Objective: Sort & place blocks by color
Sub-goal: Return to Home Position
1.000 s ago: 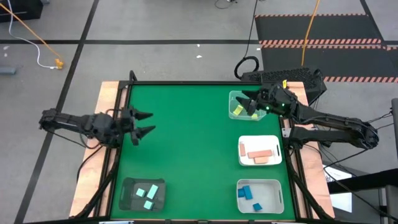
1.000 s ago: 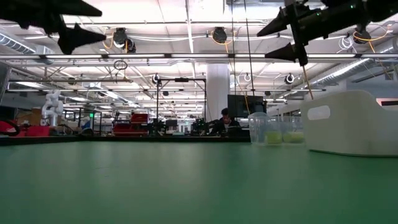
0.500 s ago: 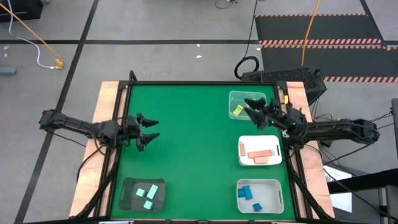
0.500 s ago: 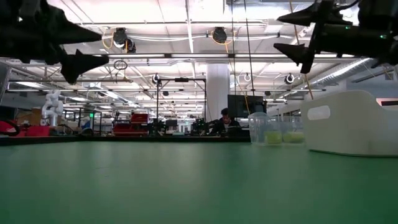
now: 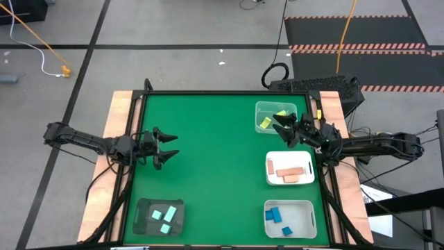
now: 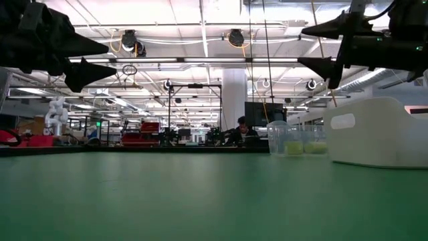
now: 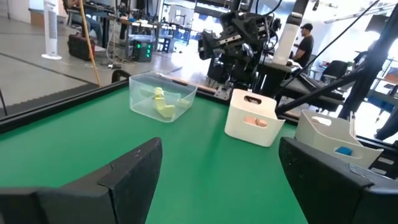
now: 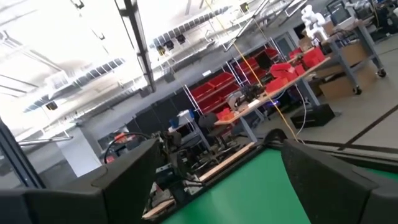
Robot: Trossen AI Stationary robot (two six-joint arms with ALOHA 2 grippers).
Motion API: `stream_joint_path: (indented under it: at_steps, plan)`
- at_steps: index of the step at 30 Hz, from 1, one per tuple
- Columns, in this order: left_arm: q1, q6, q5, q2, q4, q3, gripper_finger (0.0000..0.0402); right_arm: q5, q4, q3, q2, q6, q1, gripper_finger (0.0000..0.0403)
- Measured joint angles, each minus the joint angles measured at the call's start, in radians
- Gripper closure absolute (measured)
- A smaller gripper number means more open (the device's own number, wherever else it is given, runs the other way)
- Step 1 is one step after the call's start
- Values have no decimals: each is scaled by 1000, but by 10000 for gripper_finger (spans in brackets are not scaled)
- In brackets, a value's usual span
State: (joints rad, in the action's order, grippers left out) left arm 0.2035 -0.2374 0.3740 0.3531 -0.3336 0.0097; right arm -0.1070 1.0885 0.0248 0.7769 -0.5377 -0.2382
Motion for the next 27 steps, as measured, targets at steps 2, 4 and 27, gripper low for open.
stream_joint_path:
  at_steps: [2,4,27]
  plan:
    - [0,-4,0,0,0,0,80,0,-2,-6,0,1,0,69]
    - [0,-2,0,0,0,0,78,0,-13,-6,0,6,0,69]
    - [1,-2,1,0,0,0,82,5,-24,-10,0,55,-2,69]
